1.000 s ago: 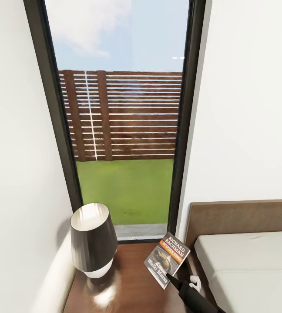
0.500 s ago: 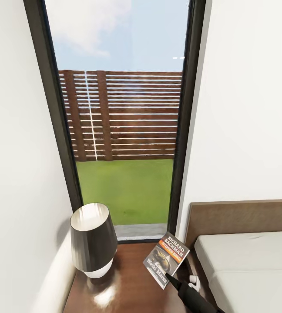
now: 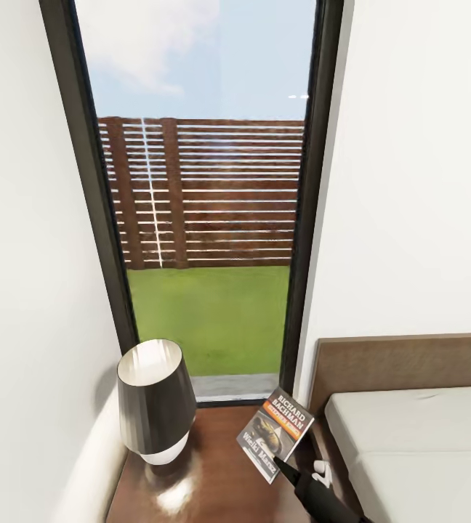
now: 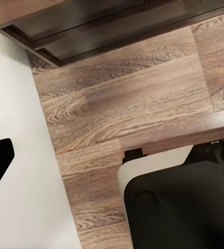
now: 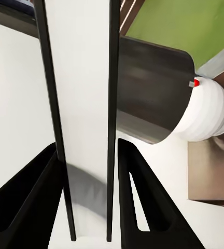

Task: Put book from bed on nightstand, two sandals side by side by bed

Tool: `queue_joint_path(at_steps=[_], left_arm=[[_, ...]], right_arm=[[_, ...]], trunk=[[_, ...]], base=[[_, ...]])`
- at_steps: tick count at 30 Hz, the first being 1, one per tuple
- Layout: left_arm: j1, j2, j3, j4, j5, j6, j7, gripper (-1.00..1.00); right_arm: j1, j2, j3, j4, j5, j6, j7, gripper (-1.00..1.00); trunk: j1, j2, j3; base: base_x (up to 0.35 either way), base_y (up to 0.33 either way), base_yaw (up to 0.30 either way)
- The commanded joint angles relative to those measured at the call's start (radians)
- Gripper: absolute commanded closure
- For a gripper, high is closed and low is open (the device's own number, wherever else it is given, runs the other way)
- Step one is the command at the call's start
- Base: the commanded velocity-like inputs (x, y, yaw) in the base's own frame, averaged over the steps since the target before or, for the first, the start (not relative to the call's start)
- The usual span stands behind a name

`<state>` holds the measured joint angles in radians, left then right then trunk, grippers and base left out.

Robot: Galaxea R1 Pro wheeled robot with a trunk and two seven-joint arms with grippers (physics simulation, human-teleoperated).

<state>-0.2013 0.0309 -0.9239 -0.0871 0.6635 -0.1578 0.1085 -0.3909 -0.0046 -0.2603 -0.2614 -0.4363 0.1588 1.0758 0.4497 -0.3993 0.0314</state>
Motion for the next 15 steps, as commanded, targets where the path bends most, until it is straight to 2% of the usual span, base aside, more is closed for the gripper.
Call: queue_joint_path(at_steps=[1,8,15], left_arm=[[0.0,0.0,-0.008,-0.002,0.005,-0.001,0.005,-1.0],[-0.001,0.0,-0.008,-0.003,0.005,-0.001,0.005,-1.0],[-0.001,0.0,-0.007,-0.003,0.005,-0.005,0.005,-1.0]], right_arm=[[0.0,0.002,0.0,0.001,-0.009,0.011,0.002,1.0],[0.0,0.019,0.005,0.001,-0.008,0.012,-0.018,1.0],[-0.001,0.034,0.018,0.001,-0.008,0.016,-0.083,1.0]], trunk=[[0.0,-0.001,0.0],[0.0,-0.001,0.0],[0.0,-0.001,0.0]], base=[[0.0,0.0,0.0],[0.0,0.0,0.0],[0.0,0.0,0.0]])
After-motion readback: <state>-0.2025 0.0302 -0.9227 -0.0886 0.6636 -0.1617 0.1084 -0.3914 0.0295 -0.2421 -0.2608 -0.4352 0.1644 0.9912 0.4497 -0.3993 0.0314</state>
